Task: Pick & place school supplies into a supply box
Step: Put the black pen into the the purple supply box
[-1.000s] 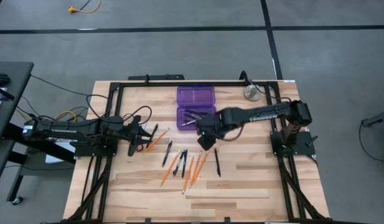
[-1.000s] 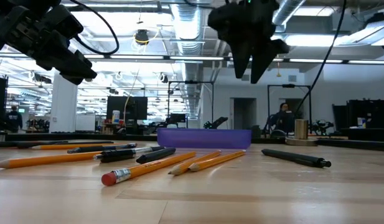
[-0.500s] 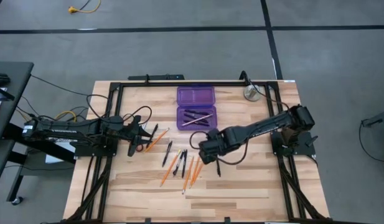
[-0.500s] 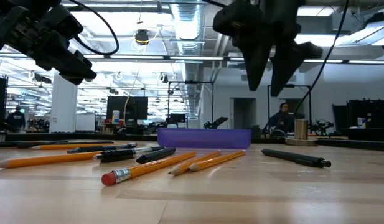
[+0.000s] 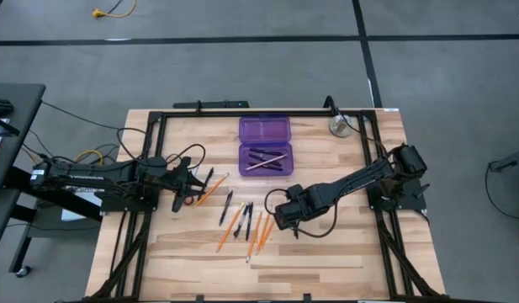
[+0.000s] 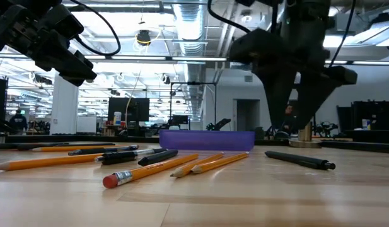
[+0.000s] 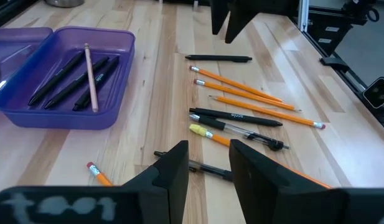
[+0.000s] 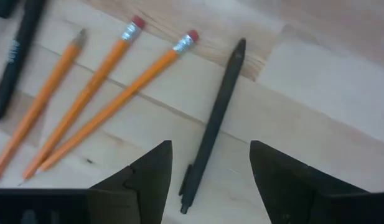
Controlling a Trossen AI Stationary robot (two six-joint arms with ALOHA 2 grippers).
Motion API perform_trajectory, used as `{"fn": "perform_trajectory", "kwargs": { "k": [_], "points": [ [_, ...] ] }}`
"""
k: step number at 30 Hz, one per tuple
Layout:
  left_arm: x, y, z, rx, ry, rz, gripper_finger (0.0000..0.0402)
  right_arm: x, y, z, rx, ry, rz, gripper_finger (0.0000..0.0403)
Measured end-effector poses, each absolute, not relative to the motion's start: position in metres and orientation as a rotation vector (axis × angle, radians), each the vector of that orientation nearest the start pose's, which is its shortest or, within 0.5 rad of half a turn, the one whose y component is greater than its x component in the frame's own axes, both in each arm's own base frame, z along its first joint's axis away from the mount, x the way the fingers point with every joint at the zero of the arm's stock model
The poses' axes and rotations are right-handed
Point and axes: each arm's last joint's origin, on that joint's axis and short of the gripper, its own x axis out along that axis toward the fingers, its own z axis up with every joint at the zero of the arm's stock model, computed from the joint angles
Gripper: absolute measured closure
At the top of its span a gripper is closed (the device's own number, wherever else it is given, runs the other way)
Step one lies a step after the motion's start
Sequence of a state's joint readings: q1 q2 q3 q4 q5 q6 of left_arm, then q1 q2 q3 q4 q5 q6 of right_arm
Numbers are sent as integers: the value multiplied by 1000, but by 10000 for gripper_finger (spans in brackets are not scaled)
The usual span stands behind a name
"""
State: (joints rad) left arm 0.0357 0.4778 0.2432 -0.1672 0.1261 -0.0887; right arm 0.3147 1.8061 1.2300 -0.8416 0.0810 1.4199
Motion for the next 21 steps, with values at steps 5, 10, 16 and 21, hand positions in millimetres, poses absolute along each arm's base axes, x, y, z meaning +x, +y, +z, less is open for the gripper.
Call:
{"fn": "perform_trajectory", "kwargs": {
  "k": [5, 10, 16, 21],
  "points": [
    [127, 1, 189, -120, 404, -71, 297, 316, 102, 174, 913, 1207, -803, 195],
    [127, 1, 189, -119, 404, -71, 297, 320, 104, 164, 901, 1216, -806, 200],
    [127, 1, 189, -118, 404, -66, 297, 330, 108, 138, 899, 1294, -784, 200],
    [127, 1, 188, -119, 406, -70, 297, 331, 108, 124, 886, 1355, -801, 206]
  ]
}}
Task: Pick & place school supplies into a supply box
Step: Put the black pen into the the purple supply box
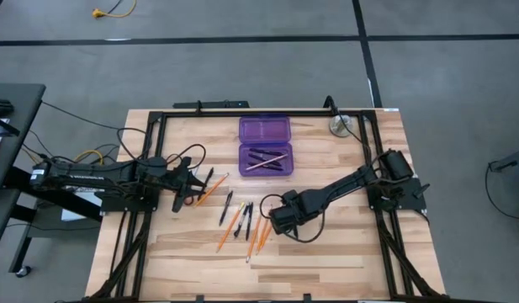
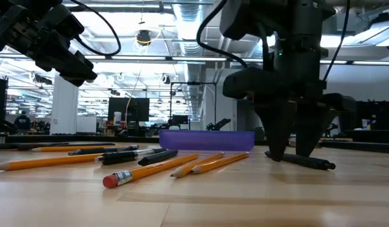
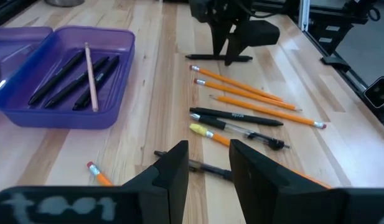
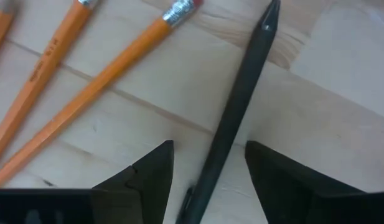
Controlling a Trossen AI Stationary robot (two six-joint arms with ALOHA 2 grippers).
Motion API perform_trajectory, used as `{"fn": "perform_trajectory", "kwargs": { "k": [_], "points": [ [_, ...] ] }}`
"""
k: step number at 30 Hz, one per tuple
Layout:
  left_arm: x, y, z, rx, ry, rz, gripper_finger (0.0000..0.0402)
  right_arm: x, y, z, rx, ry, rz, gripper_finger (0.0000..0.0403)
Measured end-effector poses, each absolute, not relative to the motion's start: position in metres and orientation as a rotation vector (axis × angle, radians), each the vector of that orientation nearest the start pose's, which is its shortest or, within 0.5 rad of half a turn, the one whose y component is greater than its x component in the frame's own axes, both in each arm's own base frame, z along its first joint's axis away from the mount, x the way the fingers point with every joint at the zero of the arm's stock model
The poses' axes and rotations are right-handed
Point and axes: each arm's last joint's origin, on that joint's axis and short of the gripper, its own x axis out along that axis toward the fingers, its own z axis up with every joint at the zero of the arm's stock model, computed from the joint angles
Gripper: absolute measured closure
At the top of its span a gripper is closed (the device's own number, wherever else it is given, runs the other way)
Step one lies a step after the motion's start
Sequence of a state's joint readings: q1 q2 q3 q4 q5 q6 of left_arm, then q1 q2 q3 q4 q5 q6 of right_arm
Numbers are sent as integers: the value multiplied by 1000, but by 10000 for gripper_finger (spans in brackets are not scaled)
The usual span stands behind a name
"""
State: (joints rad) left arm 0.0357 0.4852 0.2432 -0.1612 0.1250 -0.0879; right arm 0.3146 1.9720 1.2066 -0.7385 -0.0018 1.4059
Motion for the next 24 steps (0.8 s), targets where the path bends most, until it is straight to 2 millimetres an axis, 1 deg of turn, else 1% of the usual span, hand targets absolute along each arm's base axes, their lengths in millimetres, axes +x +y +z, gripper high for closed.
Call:
{"fn": "perform_trajectory", "kwargs": {
  "k": [4, 7, 19, 21, 24],
  "points": [
    [128, 1, 188, -119, 406, -70, 297, 330, 106, 123, 886, 1369, -810, 222],
    [128, 1, 188, -119, 406, -70, 297, 328, 106, 125, 884, 1365, -811, 244],
    [127, 1, 188, -112, 412, -71, 297, 326, 105, 126, 880, 1364, -829, 385],
    [127, 1, 188, -112, 412, -71, 297, 326, 105, 126, 881, 1363, -828, 393],
    [127, 1, 188, -112, 412, -71, 297, 326, 105, 126, 894, 1357, -839, 381]
  ]
}}
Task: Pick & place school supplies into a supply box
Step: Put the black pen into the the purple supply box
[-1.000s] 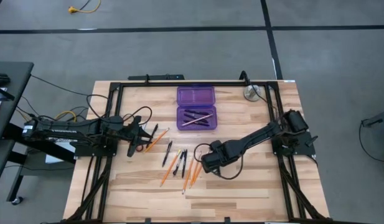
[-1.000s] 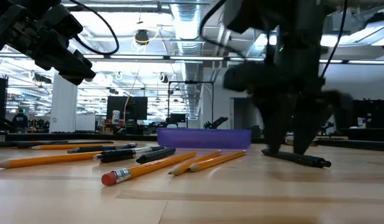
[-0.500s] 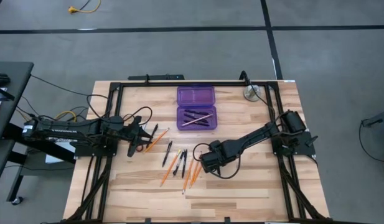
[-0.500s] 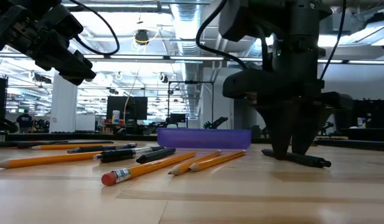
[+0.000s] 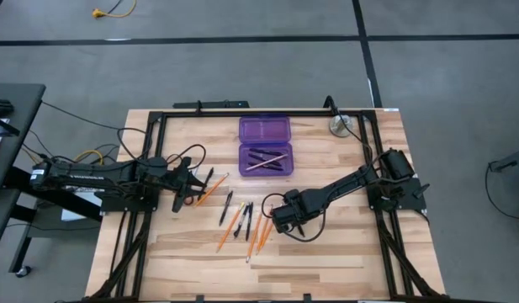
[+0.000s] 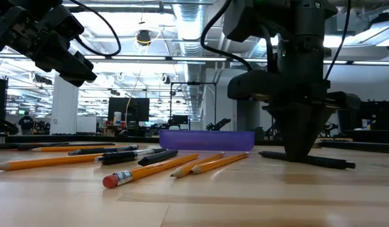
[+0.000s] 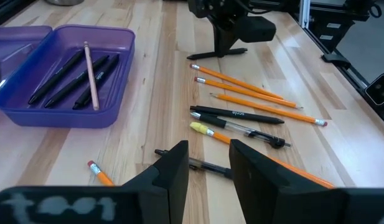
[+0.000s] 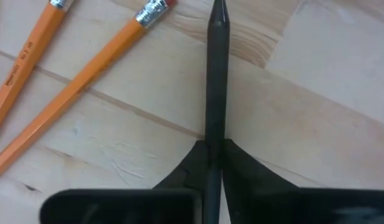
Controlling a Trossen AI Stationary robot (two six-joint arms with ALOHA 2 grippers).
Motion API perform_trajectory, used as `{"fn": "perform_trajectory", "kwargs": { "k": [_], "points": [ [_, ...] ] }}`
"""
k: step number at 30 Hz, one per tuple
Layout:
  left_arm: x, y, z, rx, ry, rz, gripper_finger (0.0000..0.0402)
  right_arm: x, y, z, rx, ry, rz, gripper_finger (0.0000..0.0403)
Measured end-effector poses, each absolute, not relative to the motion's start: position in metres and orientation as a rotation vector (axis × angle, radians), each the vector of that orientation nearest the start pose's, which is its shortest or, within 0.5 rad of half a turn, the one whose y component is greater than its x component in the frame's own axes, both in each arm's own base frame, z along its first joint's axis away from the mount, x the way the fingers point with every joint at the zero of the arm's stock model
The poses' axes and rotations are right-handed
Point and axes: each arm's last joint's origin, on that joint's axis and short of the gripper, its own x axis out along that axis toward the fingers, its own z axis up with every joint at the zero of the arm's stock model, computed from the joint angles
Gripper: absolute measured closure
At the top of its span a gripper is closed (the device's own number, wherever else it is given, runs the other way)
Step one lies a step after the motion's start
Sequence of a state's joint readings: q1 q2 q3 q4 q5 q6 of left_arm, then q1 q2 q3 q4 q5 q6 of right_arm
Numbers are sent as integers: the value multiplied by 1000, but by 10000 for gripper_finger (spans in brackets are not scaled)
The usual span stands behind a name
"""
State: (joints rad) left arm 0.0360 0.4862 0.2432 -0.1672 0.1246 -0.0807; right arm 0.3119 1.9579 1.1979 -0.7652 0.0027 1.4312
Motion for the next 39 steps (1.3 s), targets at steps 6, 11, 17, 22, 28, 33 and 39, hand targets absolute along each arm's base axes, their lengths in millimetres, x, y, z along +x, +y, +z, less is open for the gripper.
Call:
{"fn": "perform_trajectory", "kwargs": {
  "k": [6, 11, 17, 22, 28, 33, 39],
  "points": [
    [127, 1, 188, -105, 412, -72, 297, 327, 105, 126, 898, 1348, -847, 387],
    [127, 1, 188, -105, 412, -72, 297, 328, 106, 126, 890, 1322, -847, 392],
    [127, 1, 188, -104, 412, -72, 297, 328, 106, 126, 887, 1319, -849, 398],
    [127, 1, 188, -104, 413, -73, 297, 328, 105, 128, 890, 1310, -844, 394],
    [127, 1, 188, -103, 413, -73, 297, 327, 104, 137, 889, 1283, -842, 394],
    [127, 1, 186, -103, 416, -72, 297, 325, 103, 143, 881, 1256, -847, 395],
    [126, 1, 178, -103, 437, -63, 297, 324, 103, 147, 879, 1258, -847, 395]
  ]
}}
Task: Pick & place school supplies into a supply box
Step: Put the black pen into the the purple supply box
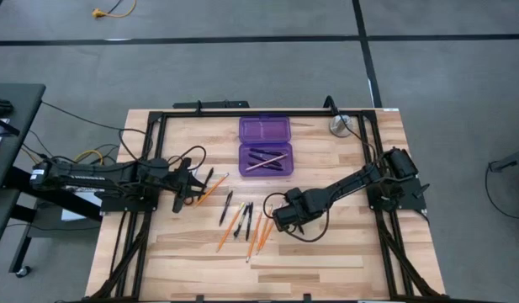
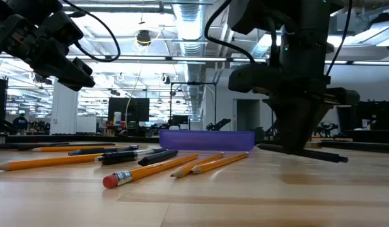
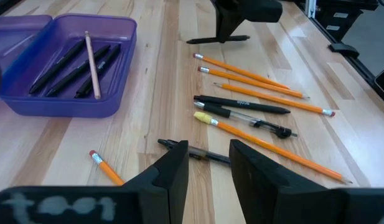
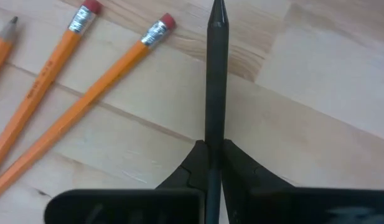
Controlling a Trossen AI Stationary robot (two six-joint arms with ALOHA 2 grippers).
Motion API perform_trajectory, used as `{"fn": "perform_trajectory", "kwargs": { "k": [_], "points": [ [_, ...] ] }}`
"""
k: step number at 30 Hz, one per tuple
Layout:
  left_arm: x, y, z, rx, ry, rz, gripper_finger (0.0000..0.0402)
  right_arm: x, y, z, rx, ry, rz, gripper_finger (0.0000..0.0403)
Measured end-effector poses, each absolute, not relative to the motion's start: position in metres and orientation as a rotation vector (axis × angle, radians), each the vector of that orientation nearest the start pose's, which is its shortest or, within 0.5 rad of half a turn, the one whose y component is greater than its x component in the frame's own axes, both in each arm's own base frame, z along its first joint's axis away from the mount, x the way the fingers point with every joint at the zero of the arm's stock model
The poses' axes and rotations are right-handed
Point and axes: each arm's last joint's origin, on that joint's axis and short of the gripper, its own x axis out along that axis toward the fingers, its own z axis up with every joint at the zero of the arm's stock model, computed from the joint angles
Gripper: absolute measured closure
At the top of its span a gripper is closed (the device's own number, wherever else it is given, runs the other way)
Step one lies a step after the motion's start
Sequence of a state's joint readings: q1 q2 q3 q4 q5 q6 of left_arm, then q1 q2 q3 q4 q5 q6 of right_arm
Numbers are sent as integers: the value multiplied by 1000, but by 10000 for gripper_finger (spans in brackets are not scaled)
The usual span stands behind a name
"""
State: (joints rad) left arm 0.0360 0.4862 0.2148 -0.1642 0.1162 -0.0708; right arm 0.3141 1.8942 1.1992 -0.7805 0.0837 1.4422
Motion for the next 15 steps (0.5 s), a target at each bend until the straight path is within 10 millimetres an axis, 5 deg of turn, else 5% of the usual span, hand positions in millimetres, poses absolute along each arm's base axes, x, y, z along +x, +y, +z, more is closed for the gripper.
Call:
{"fn": "perform_trajectory", "kwargs": {
  "k": [15],
  "points": [
    [126, 1, 178, -103, 434, -64, 297, 327, 93, 148, 863, 1264, -830, 395]
  ]
}}
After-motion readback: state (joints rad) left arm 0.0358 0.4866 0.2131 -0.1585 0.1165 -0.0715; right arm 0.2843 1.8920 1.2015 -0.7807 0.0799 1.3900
